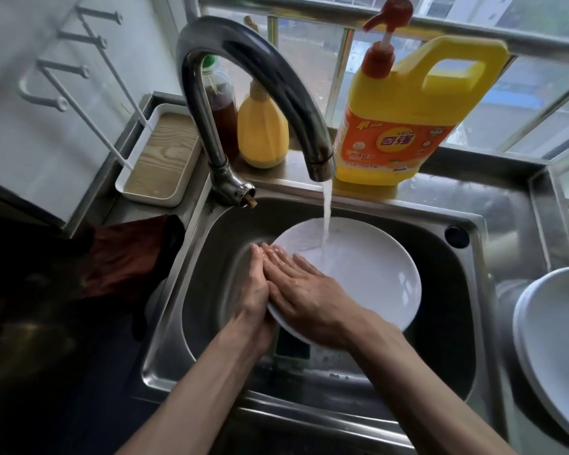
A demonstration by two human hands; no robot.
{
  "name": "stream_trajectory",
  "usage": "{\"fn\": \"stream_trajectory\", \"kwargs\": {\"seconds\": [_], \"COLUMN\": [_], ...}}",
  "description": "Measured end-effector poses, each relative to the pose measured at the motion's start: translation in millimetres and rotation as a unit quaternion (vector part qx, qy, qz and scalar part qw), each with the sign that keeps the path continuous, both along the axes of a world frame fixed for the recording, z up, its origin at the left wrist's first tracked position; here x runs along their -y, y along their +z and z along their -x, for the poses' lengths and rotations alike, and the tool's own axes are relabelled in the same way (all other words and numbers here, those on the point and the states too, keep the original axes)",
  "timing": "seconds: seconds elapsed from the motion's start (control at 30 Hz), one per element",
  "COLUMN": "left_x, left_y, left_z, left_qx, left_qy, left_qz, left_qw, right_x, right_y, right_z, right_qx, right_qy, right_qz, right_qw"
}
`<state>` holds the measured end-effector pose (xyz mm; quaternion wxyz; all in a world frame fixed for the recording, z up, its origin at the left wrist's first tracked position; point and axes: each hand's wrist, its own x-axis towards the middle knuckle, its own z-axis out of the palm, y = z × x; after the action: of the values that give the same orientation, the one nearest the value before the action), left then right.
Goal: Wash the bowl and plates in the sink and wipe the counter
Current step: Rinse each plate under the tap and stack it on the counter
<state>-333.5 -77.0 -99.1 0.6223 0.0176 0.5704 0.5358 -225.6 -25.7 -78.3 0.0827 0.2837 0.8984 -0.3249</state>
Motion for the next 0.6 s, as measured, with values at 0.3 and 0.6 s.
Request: {"fn": "stream_trajectory", "kwargs": {"seconds": [0.3,0.6], "left_x": [10,21], "left_y": [-15,-10], "left_z": [12,28], "left_qx": [-0.026,-0.089], "left_qy": [0.067,0.022], "left_qz": [0.081,0.039], "left_qw": [0.994,0.995], "right_x": [5,11], "right_y": [3,-17], "right_z": [-28,-69], "right_qx": [-0.007,0.087], "right_qy": [0.052,-0.088], "right_qz": [0.063,-0.107], "right_qw": [0.997,0.987]}}
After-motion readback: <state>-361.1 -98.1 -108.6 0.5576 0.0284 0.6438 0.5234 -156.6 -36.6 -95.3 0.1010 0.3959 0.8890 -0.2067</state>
